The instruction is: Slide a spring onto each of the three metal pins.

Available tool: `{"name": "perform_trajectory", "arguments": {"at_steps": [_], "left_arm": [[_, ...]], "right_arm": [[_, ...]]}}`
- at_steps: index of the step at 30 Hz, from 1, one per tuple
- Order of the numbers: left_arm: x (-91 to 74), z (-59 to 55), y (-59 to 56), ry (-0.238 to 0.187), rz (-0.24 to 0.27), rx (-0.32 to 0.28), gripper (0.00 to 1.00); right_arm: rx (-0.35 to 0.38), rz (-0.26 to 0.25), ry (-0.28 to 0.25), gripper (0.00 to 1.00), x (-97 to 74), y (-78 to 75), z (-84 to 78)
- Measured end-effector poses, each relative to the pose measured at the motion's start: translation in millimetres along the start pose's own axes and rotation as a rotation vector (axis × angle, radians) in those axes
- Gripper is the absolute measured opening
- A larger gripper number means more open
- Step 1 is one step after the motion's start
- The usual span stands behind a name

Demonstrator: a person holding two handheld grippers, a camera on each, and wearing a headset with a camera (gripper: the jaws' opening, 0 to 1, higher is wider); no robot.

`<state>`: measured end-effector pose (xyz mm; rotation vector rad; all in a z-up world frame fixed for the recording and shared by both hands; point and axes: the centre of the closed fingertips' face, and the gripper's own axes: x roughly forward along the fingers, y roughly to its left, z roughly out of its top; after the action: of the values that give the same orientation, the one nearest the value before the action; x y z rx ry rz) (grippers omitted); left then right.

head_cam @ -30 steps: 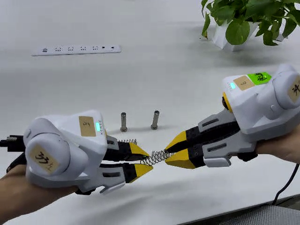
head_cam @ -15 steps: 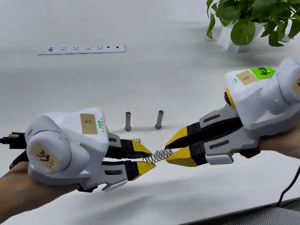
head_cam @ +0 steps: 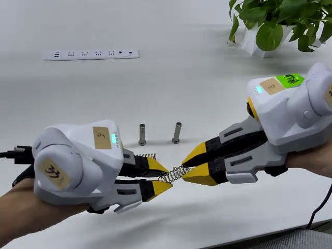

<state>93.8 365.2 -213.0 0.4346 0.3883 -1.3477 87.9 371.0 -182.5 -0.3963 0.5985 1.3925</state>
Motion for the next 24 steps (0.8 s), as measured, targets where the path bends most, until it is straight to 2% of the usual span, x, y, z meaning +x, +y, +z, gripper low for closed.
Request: {"name": "perform_trajectory", "arguments": {"at_steps": [7,17,24], "left_arm": [[4.7,1.7,-0.6,0.008,-0.004,-0.005,0.10],[5.1,1.0,-0.4,0.014,-0.004,-0.020,0.09],[3.4,0.9,-2.0,0.026,-0.014,-0.009,0.09]], "right_arm": [[-0.046,-0.009,0.026,0.12,1.2,2.0,5.3],[-0.059,-0.011,0.054,0.12,-0.3,-3.4,-0.9],[-0.080,-0.004,0.062,0.12,-0.8,-5.0,-2.4]]}}
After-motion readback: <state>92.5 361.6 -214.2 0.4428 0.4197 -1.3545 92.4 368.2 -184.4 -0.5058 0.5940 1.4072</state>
